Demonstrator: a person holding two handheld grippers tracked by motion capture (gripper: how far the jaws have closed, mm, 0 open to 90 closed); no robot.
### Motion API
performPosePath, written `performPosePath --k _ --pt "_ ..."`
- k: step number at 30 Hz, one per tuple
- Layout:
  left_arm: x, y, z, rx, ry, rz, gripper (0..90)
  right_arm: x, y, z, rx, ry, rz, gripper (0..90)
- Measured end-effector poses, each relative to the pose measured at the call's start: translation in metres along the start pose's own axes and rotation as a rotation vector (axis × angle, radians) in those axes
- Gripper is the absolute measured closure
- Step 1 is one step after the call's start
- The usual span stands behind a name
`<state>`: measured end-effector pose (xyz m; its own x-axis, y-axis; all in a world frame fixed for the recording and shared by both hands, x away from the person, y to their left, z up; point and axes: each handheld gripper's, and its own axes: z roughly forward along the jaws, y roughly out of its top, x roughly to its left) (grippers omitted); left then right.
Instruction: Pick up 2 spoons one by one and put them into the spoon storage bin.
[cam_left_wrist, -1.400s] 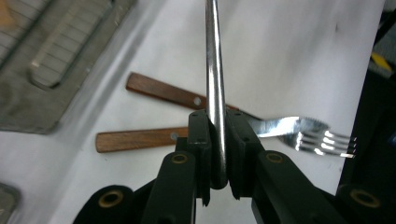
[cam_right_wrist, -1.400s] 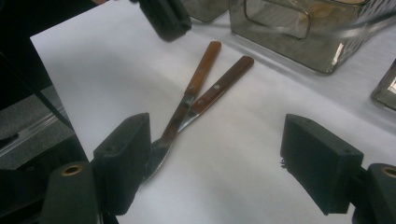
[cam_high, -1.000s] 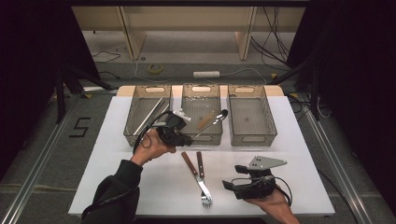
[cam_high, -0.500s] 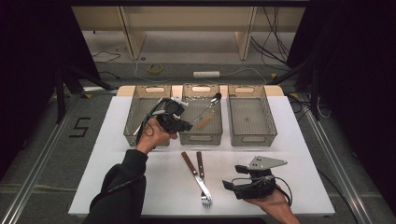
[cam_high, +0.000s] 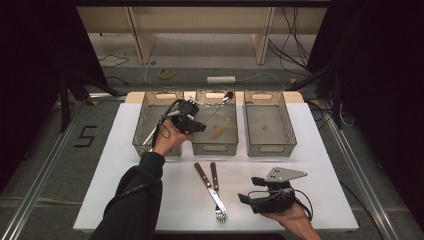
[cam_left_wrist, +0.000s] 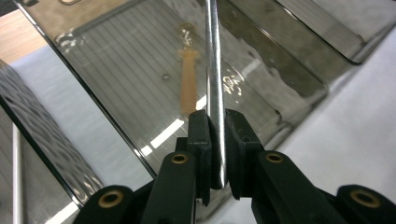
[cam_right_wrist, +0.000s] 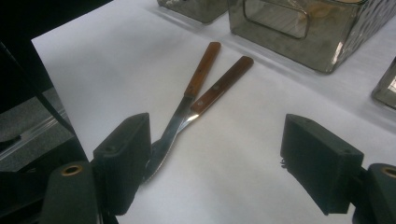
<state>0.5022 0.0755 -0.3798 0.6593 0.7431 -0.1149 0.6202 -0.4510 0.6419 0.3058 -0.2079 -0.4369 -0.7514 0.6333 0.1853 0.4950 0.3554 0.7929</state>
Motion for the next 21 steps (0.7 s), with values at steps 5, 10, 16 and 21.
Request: performPosePath --k 5,10,16,21 --pt "0.004 0.001 0.011 0.015 0.022 -0.020 81.2 0.000 0.000 0.000 0.000 0.001 -0.002 25.5" --pt "0.007 0.002 0.016 0.013 0.032 -0.047 81.1 0.000 0.000 0.000 0.000 0.001 0.000 25.5" --pt "0.007 0.004 0.020 0.022 0.053 -0.053 81.0 0.000 0.000 0.000 0.002 0.003 0.001 25.5" --pt "0.008 0.004 0.025 0.030 0.053 -0.067 80.9 0.000 0.000 0.000 0.003 0.003 0.002 25.5"
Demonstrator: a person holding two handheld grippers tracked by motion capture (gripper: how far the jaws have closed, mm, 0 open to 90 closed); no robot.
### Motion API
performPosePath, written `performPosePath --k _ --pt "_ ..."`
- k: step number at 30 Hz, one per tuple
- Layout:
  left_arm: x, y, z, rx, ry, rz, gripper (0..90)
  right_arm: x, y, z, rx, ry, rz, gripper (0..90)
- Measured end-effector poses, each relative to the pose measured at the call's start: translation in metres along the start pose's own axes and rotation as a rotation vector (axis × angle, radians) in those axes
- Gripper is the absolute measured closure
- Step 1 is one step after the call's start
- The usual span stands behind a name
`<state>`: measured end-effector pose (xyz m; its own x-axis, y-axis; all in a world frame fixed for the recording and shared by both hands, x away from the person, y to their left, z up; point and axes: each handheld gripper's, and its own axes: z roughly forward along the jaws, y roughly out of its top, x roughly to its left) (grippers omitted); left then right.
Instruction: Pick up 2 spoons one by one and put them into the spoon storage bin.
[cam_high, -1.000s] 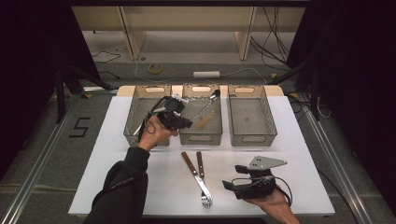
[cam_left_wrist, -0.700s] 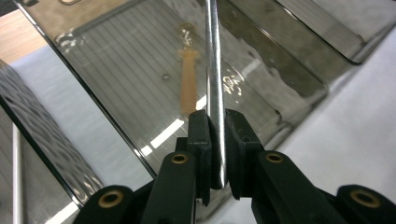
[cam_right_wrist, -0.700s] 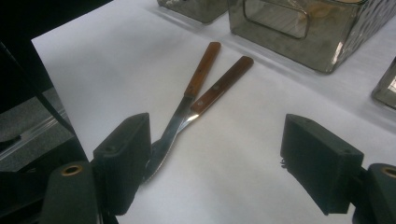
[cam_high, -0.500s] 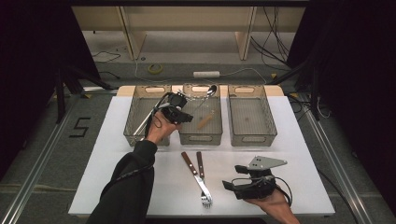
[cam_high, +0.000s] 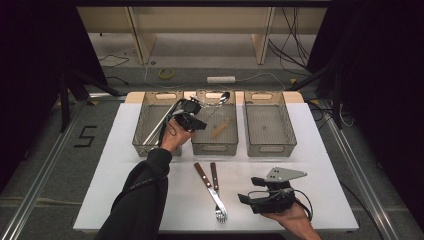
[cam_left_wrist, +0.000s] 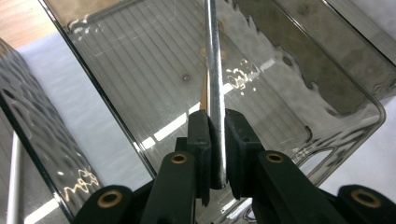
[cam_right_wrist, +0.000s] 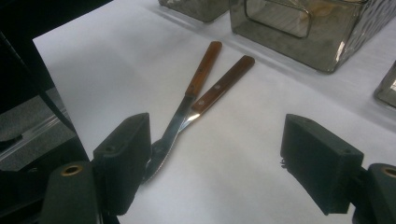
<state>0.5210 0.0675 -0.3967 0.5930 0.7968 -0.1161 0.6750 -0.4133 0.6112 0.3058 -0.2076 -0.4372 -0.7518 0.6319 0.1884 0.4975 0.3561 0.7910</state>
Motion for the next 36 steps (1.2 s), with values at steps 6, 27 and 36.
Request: performPosePath --k 6,27,36 --pt "0.000 0.002 0.006 0.009 0.016 -0.023 80.6 0.000 0.000 0.000 0.000 0.002 0.001 25.5" --pt "-0.001 -0.009 -0.041 -0.112 -0.047 -0.064 33.9 0.000 0.000 0.000 0.000 -0.005 0.001 25.5" --pt "-0.003 -0.025 -0.063 -0.143 -0.052 -0.043 28.4 -0.001 0.001 0.001 0.001 -0.004 0.002 25.5"
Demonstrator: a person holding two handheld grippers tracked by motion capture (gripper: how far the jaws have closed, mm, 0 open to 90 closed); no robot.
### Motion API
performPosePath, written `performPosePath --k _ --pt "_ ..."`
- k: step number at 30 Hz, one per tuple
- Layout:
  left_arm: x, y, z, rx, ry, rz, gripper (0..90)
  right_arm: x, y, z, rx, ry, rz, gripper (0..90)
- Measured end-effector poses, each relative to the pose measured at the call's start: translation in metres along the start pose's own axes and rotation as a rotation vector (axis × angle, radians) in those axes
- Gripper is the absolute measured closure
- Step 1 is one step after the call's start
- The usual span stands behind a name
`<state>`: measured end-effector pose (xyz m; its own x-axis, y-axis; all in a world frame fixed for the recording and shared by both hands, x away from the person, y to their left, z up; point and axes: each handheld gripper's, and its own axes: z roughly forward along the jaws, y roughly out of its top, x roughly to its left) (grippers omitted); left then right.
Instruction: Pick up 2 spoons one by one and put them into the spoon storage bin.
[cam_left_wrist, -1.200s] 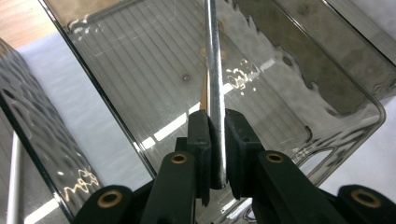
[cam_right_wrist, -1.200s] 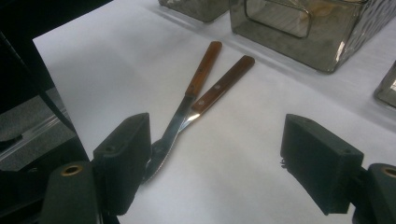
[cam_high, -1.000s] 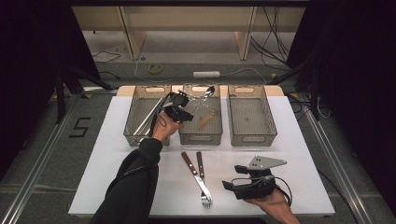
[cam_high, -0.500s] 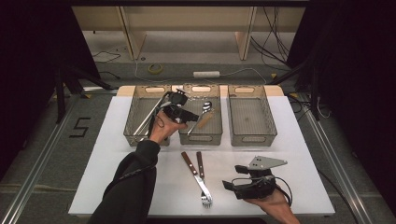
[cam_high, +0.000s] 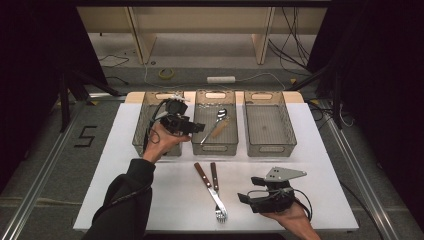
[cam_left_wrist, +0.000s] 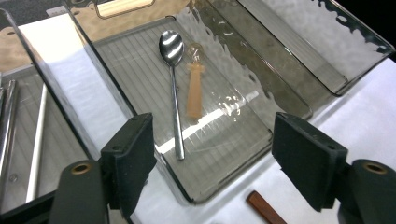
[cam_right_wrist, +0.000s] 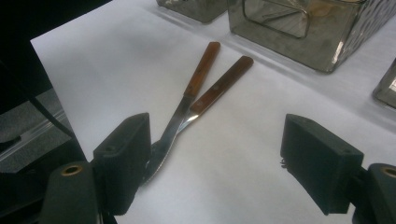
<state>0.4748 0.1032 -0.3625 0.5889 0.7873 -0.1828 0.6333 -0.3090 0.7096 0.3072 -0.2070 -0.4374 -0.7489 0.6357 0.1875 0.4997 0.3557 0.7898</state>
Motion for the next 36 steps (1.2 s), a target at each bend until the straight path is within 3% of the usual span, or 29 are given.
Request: performPosePath --k 9,13,18,23,29,36 --pt "-0.007 -0.028 -0.024 -0.051 -0.016 0.027 23.4 -0.001 0.005 0.004 -0.003 0.005 0.000 25.8" --pt "-0.014 -0.042 -0.034 -0.112 -0.021 0.031 22.5 -0.003 0.008 0.009 -0.002 0.003 -0.003 26.3" --pt "-0.024 -0.062 -0.038 -0.121 -0.045 0.074 19.8 -0.006 0.014 0.017 0.002 0.001 -0.004 28.4" --pt "-0.023 -0.086 -0.043 -0.146 -0.053 0.074 18.9 -0.008 0.023 0.028 0.008 0.011 -0.017 32.2" --pt "-0.019 -0.116 -0.050 -0.168 -0.046 0.056 17.6 -0.012 0.033 0.042 0.007 0.025 0.007 39.1" --pt "-0.019 -0.132 -0.062 -0.206 -0.036 0.036 17.1 -0.013 0.043 0.058 0.020 0.025 -0.021 50.6"
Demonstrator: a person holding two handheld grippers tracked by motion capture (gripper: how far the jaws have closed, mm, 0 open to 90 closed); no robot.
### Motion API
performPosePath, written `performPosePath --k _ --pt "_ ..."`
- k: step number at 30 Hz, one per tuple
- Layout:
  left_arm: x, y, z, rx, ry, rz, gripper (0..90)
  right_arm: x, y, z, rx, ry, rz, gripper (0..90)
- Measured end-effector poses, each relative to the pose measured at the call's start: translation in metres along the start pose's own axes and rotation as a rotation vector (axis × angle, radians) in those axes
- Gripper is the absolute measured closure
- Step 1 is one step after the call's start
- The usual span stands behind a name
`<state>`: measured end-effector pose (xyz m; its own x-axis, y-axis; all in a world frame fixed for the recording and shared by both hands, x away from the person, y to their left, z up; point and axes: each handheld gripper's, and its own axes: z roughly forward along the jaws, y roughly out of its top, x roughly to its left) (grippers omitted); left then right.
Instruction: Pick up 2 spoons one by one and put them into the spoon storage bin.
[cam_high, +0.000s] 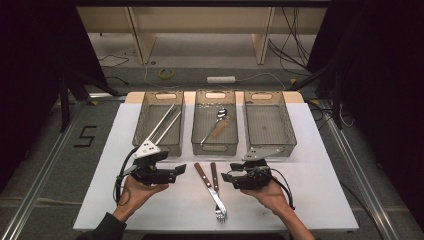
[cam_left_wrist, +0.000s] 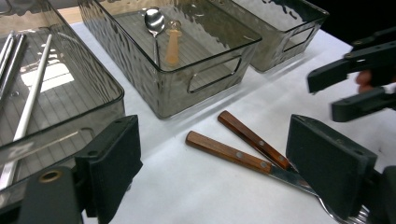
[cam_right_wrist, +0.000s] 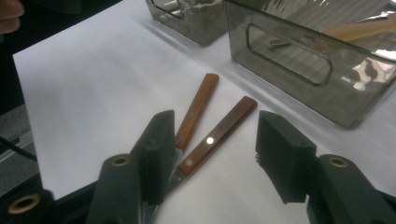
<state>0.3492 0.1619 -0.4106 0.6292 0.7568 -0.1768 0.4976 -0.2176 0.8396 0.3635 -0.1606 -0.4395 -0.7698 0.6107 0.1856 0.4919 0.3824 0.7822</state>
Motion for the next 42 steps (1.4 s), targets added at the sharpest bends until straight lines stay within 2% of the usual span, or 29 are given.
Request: performPosePath --k 5,12,18,28,32,42 --pt "0.000 -0.004 -0.006 -0.022 0.011 -0.004 16.8 -0.003 0.006 0.012 0.013 0.008 -0.006 56.7" --pt "-0.003 -0.011 -0.010 -0.024 0.048 0.047 16.7 -0.007 0.015 0.026 0.024 0.001 -0.021 66.5" --pt "-0.004 -0.015 -0.014 -0.036 0.061 0.063 16.7 -0.010 0.021 0.037 0.051 0.008 -0.035 75.6" --pt "-0.004 -0.019 -0.019 -0.059 0.082 0.066 16.6 -0.013 0.023 0.058 0.104 0.006 -0.053 86.9" --pt "-0.004 -0.020 -0.021 -0.067 0.090 0.064 16.6 -0.011 0.026 0.068 0.125 0.014 -0.052 89.8" --pt "-0.004 -0.021 -0.023 -0.068 0.095 0.070 16.6 -0.001 0.035 0.089 0.162 0.043 -0.085 90.0"
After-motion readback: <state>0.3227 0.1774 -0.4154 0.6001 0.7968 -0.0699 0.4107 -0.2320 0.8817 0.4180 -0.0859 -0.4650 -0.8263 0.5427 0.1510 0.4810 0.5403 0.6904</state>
